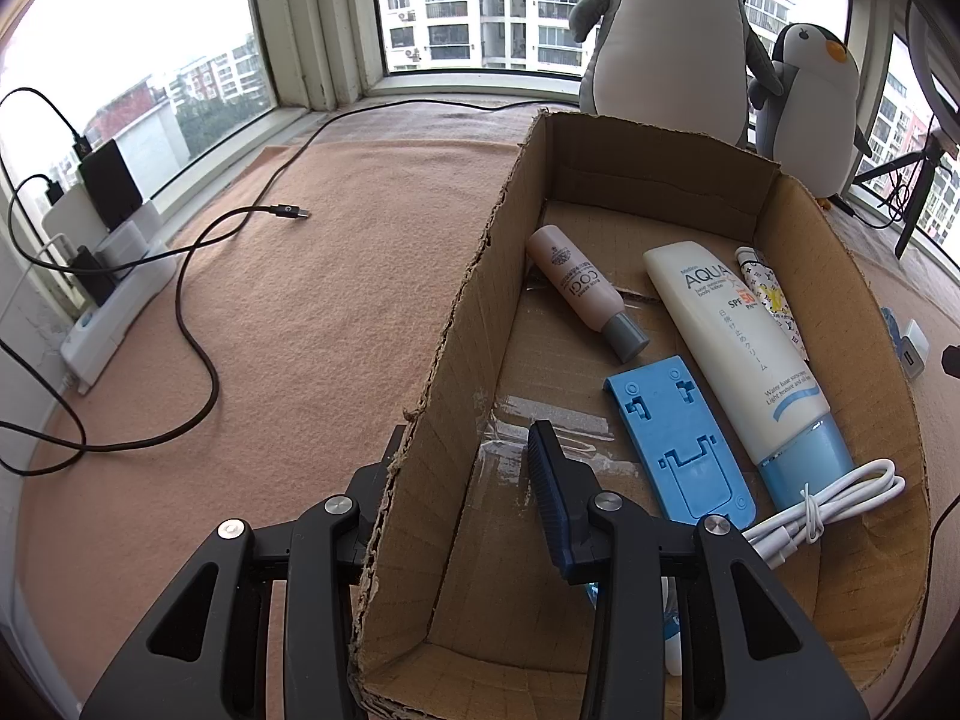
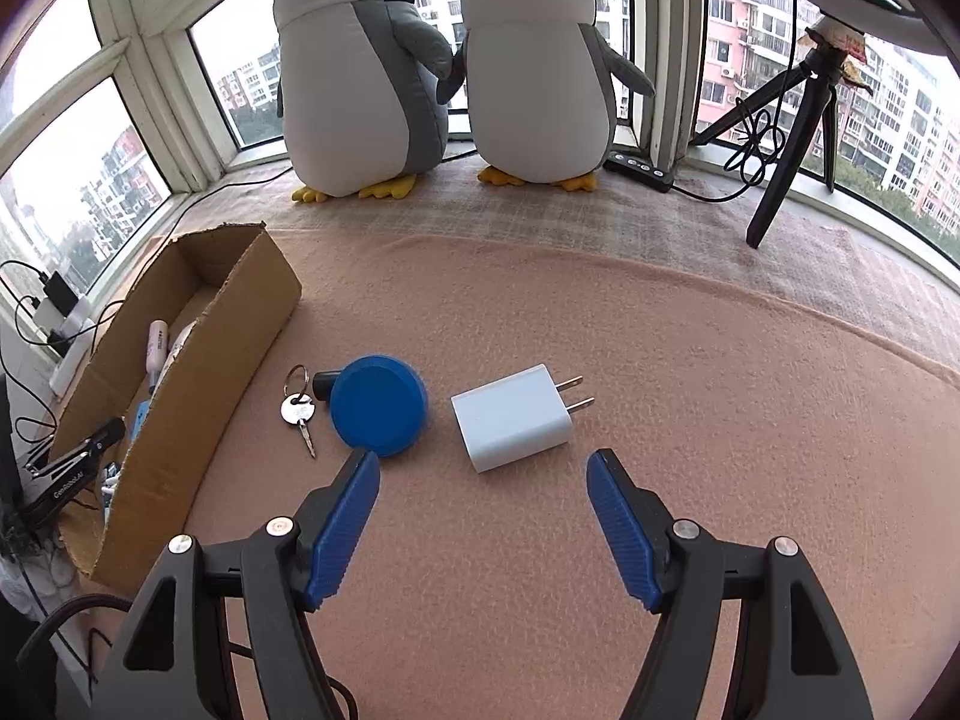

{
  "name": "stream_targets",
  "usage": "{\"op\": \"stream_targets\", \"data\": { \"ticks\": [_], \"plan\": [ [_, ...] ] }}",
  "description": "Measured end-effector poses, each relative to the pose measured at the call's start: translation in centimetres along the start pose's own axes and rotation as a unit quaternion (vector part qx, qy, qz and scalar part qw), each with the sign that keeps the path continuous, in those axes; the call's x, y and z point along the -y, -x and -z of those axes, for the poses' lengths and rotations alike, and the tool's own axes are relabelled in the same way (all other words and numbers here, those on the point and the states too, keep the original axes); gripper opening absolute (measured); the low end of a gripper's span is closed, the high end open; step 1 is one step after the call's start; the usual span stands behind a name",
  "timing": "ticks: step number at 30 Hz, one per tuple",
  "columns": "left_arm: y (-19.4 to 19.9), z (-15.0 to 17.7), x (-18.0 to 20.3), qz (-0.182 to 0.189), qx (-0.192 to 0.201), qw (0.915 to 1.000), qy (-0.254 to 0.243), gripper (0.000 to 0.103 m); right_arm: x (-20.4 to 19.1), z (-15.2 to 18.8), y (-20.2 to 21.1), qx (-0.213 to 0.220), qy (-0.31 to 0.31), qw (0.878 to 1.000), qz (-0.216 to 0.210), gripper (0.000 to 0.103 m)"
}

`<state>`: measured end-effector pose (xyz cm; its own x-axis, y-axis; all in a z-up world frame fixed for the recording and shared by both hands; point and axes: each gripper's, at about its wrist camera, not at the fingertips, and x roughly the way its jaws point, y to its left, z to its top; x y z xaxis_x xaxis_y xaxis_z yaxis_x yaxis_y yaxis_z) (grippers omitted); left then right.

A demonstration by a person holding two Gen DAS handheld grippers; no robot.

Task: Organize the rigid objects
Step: 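Move the right gripper to the white USB charger and grasp it, then carry the white charger with the right gripper into the box and release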

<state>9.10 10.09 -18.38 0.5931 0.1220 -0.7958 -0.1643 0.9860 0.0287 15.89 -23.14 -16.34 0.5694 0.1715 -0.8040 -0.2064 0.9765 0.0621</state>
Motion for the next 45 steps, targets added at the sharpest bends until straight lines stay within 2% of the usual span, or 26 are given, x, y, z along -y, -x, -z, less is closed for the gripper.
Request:
{"op": "stream_targets", "data": {
  "ticks": [6,11,19,24,27,28,38,45],
  "plan": [
    [0.0,0.0,0.0,-0.001,-0.001,1.0000,-0.001,0.038,0.7,-0.5,-2.0,-0.008,0.019,1.000,0.003,0.068],
    [0.0,0.1,0.0,-0.001,-0.001,1.0000,0.000,0.038,1.2,-1.1,-3.4,-0.015,0.046,0.999,-0.015,0.068],
    [0.0,0.2,-0.1,-0.006,-0.004,1.0000,-0.003,0.039,0.9,-1.7,-4.9,-0.023,0.092,0.995,-0.011,0.068],
    [0.0,0.2,-0.1,-0.006,-0.004,1.0000,-0.005,0.039,0.9,-1.9,-6.0,-0.032,0.098,0.995,-0.010,0.068],
    [0.0,0.2,-0.1,-0.006,-0.004,1.0000,-0.005,0.039,0.7,-1.9,-6.0,-0.031,0.102,0.994,-0.009,0.066],
    [0.1,0.2,-0.1,-0.006,-0.004,1.0000,-0.005,0.039,0.7,-2.0,-6.0,-0.031,0.104,0.994,-0.007,0.062],
    [0.0,0.2,-0.1,-0.006,-0.005,1.0000,-0.004,0.039,0.6,-1.2,-5.3,-0.030,0.101,0.994,0.002,0.061],
    [0.1,0.1,0.0,-0.006,-0.004,1.0000,-0.004,0.039,0.8,-0.4,-2.6,-0.009,0.074,0.997,0.004,0.061]
  ]
}}
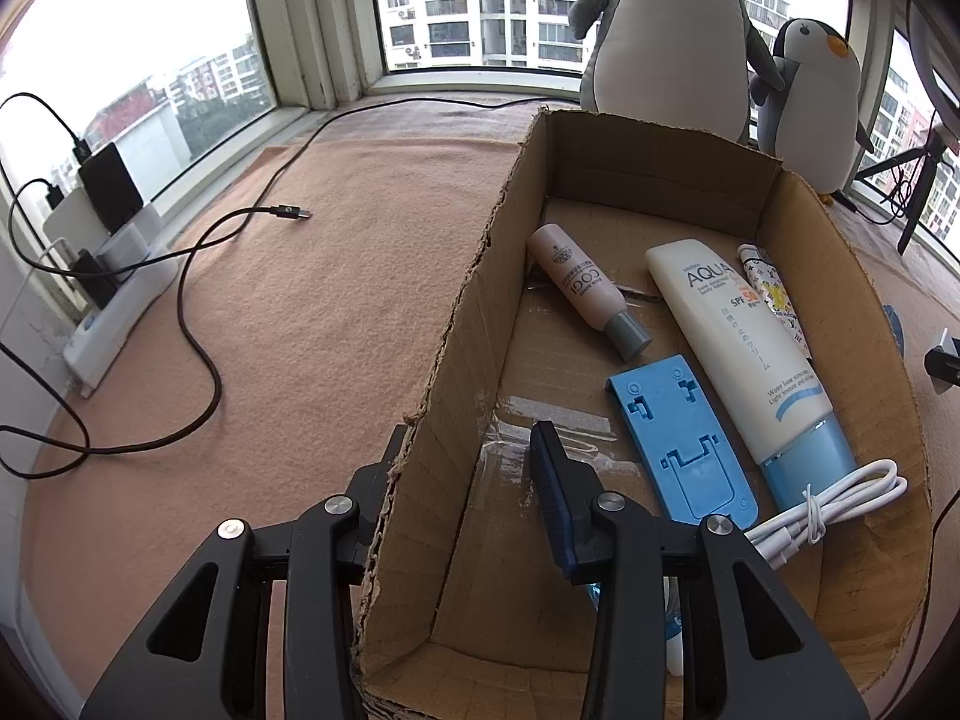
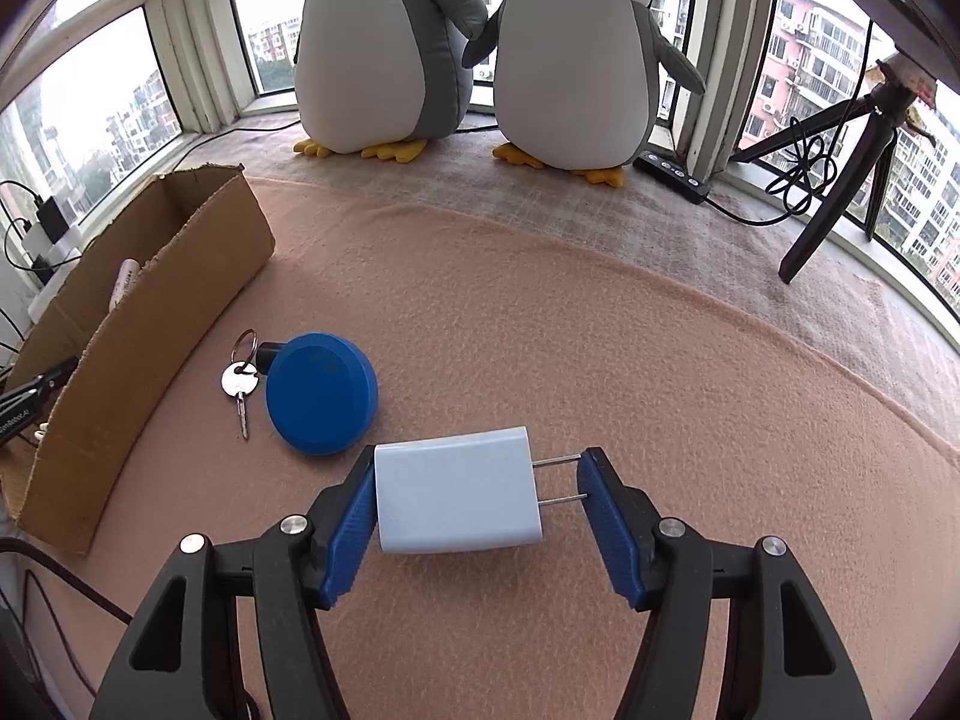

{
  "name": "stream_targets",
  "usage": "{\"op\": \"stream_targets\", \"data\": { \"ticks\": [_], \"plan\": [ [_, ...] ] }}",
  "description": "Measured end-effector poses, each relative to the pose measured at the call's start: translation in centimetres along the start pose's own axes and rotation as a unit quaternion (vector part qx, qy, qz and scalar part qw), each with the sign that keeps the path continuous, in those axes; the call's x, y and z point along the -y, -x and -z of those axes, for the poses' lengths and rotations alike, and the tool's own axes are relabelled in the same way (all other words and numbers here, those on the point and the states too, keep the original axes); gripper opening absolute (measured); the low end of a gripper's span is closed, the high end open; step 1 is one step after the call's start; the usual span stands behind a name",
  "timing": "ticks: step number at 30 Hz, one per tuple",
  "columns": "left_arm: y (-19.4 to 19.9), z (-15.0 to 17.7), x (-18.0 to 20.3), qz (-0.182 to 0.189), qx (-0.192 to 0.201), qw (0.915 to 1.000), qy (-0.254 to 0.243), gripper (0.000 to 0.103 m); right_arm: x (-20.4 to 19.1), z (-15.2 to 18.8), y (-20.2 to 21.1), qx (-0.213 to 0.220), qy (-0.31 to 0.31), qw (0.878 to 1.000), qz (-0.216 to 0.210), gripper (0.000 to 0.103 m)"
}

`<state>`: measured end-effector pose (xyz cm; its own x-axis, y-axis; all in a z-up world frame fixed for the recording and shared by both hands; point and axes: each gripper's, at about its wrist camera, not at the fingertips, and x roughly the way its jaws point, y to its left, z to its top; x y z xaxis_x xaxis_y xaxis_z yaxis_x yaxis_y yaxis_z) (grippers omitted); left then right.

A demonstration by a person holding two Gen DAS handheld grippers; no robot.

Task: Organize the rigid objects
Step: 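Carry the white charger with the right gripper into the box and release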

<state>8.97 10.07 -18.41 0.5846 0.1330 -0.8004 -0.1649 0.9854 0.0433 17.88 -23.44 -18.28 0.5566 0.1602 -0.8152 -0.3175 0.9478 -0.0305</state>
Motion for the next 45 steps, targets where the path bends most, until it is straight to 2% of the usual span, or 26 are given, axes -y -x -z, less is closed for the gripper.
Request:
{"op": "stream_targets", "data": {
  "ticks": [9,22,35,45],
  "plan": [
    [0.0,0.0,0.0,0.000,0.000,1.0000,-0.001,0.039,-2.4,-0.4,4.6,0.041,-0.013,0.999,-0.018,0.061],
    [0.1,-0.1,0.1,0.000,0.000,1.0000,-0.002,0.039,-9.8,-6.2,8.6,0.091,0.030,0.993,-0.073,0.061],
    [0.0,-0.1,0.2,0.000,0.001,1.0000,0.000,0.039,-16.6,-10.2,6.0,0.100,0.062,0.988,-0.103,0.061],
    [0.0,-0.2,0.2,0.001,0.001,1.0000,0.000,0.039,-19.0,-11.7,0.9,0.060,0.058,0.991,-0.102,0.061]
  ]
}}
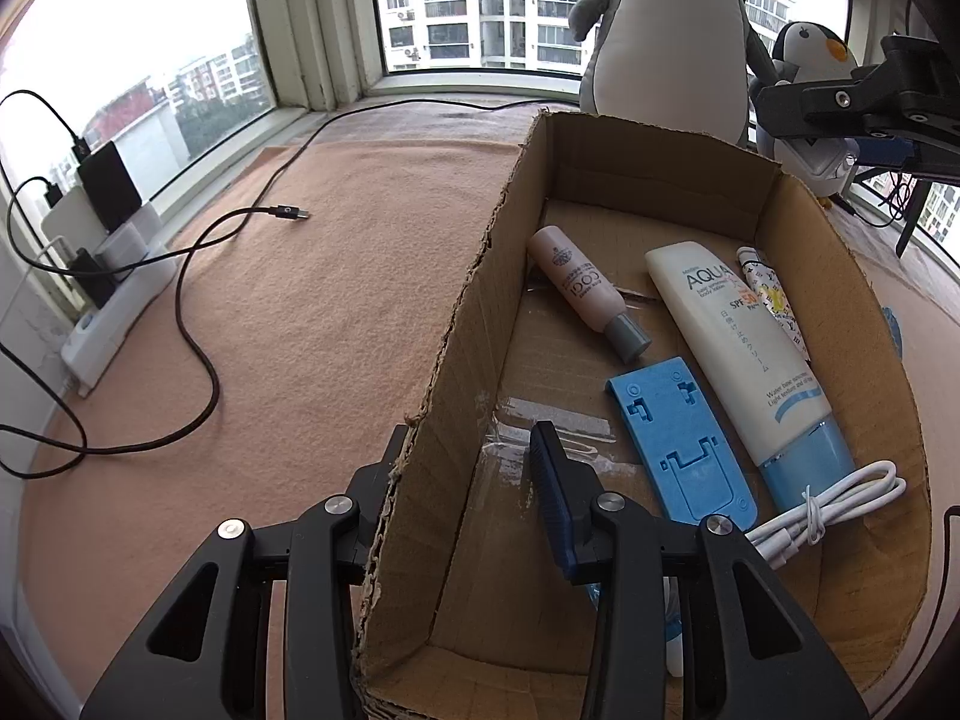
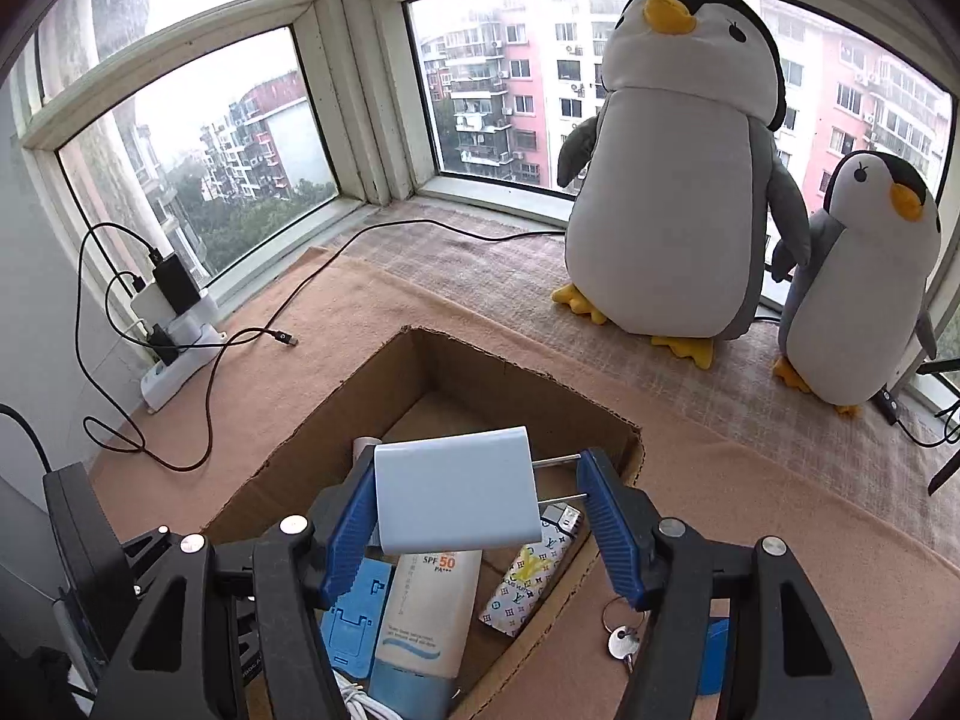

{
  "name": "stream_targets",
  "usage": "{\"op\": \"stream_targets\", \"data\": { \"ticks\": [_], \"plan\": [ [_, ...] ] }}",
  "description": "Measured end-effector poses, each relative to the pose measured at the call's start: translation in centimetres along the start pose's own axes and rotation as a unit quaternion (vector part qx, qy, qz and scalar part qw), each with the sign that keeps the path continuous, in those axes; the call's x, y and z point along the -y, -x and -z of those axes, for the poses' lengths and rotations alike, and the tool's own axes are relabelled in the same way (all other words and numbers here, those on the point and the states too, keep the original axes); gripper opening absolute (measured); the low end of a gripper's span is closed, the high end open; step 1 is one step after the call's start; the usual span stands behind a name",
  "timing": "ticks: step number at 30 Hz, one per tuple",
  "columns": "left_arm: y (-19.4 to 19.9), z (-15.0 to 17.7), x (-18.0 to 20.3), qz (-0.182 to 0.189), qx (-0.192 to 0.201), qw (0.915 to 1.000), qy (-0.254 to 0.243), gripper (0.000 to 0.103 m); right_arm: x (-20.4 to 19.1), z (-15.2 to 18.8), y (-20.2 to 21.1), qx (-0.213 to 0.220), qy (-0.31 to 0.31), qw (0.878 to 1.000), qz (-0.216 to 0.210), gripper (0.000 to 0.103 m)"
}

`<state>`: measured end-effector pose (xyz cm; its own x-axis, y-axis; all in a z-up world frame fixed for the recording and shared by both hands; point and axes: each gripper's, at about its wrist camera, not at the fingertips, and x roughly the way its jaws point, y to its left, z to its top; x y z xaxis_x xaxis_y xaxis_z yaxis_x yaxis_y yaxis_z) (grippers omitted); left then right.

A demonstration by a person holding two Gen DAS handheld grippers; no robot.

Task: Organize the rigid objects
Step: 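Carry the white charger with the right gripper into the box and release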

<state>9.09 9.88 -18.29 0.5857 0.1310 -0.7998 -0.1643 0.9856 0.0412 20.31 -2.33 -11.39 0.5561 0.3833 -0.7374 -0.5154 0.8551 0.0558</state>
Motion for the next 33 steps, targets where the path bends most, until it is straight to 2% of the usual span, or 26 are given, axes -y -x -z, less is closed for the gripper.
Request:
{"op": "stream_targets", "data": {
  "ticks": [5,17,33],
  "plan": [
    [0.0,0.0,0.0,0.000,0.000,1.0000,0.000,0.039,0.4,-0.5,-2.5,-0.025,-0.013,1.000,-0.008,0.061],
    [0.0,0.1,0.3,0.001,0.000,1.0000,0.001,0.039,0.4,-0.8,-4.9,-0.044,-0.020,0.999,-0.010,0.061],
    [0.0,0.0,0.2,0.001,0.000,1.0000,0.002,0.039,0.3,-0.8,-5.0,-0.051,-0.011,0.999,-0.003,0.064]
  ]
}}
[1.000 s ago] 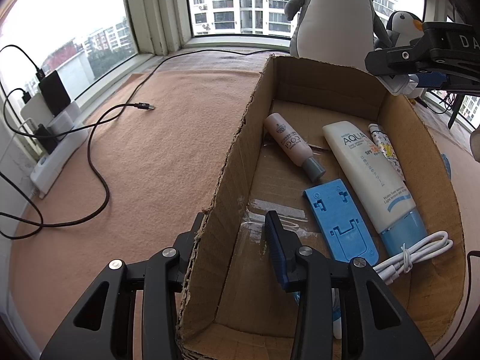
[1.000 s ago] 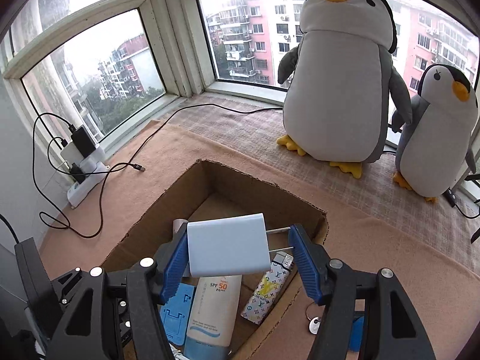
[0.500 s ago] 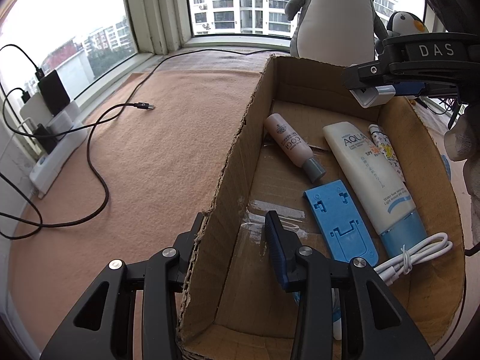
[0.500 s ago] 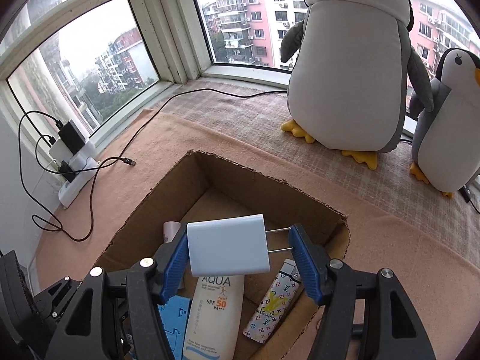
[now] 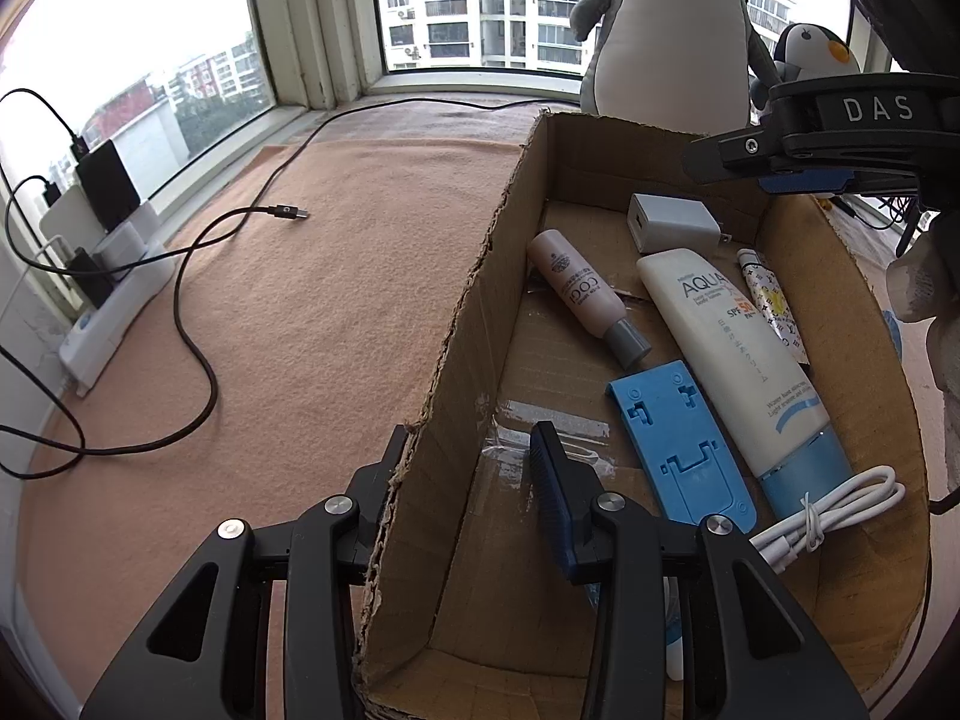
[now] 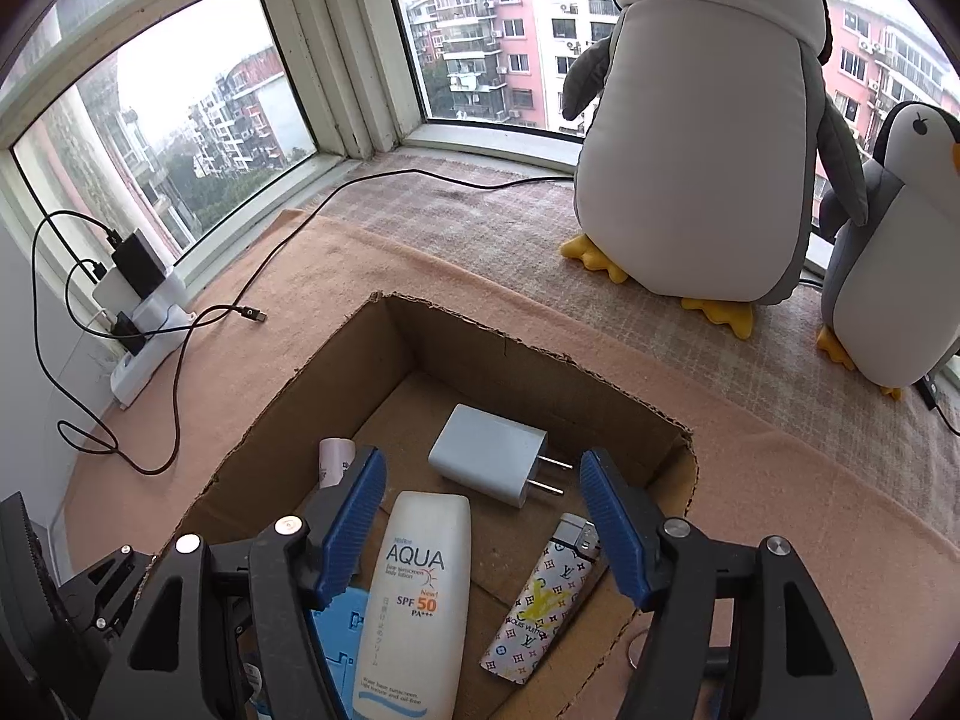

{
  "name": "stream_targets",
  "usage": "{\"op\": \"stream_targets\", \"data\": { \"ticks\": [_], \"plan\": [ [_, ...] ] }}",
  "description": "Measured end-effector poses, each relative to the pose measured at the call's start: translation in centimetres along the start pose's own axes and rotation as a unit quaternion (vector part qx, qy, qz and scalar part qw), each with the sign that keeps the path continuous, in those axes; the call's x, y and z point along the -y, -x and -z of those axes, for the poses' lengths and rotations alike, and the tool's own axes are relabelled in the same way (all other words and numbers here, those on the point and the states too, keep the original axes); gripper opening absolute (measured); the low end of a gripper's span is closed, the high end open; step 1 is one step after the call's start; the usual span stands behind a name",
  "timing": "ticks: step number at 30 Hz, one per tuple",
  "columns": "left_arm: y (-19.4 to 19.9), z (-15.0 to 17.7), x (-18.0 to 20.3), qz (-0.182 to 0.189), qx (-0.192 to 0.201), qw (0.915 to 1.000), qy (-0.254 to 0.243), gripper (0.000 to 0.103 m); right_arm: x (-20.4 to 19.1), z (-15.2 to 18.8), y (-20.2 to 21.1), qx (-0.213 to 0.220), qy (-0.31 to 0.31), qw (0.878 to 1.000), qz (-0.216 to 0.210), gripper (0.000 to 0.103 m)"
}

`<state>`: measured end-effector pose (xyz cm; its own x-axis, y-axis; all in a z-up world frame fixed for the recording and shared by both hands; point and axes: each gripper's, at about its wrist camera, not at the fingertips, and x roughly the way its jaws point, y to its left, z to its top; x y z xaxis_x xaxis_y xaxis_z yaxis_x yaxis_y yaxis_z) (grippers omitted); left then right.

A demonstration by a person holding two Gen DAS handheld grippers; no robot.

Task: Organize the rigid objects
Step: 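Carry the white charger with the right gripper into the box and release, then move the right gripper to the blue round case and grasp it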

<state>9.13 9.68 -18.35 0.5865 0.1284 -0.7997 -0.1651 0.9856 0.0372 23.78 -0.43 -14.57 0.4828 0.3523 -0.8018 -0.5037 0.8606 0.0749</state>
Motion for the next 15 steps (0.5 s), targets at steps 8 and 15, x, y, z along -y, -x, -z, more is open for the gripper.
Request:
{"op": "stream_targets", "data": {
  "ticks": [8,15],
  "plan": [
    [0.0,0.0,0.0,0.000,0.000,1.0000,0.000,0.039,-0.2,0.1,1.1,0.007,0.007,1.000,0.001,0.064],
    [-0.1,0.0,0.0,0.000,0.000,1.0000,-0.002,0.039,0.4,0.8,5.0,0.026,-0.001,1.000,0.011,0.064]
  ]
}}
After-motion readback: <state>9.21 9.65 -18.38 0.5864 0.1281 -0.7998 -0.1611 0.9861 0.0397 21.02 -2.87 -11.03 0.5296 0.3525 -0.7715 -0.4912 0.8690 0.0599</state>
